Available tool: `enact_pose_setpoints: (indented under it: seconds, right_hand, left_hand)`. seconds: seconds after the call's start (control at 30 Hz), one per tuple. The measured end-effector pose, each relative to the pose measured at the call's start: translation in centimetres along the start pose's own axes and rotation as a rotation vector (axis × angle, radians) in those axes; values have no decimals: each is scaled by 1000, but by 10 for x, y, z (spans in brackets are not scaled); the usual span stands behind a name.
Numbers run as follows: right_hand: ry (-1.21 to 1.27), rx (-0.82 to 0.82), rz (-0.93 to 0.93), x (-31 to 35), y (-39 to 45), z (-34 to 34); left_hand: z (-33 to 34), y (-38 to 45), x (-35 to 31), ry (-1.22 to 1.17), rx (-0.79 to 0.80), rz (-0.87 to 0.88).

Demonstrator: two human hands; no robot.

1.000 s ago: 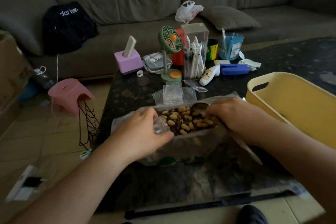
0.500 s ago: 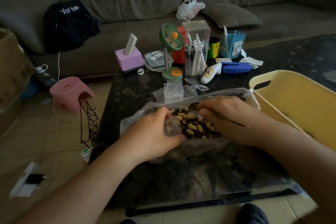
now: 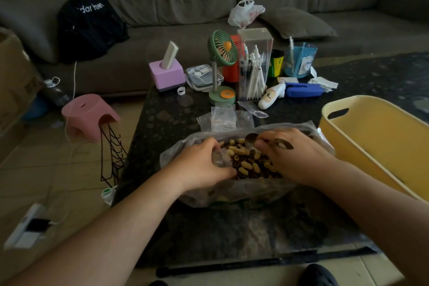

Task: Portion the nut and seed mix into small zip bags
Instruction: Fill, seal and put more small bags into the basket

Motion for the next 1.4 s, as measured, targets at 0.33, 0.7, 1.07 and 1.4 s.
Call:
enact_pose_setpoints:
  seconds: [0.33,0.7,1.07,1.4]
  right_hand:
    - [514,49,39,-15,19,22]
    - [239,-47,-57,-12,11,12]
    - [304,-182,-68,-4,12,12]
    - [463,-186,-10,-12,-1,-1]
  left_hand:
    - [9,12,19,-584,6,94]
    - [3,-3,-7,-10,-86,-6]
    - [25,5,-7,-999,-1,6]
    - [-4,-7,-2,-617,-85,98]
Point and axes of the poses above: each hand's wrist, its own y-axis towards the middle knuckle, its own z-axis out of the palm, x = y × z, the point moved 9 cm from there along y, towards the middle knuckle, and after that the axes turned 14 degrees about x, right-handed, at the moved point
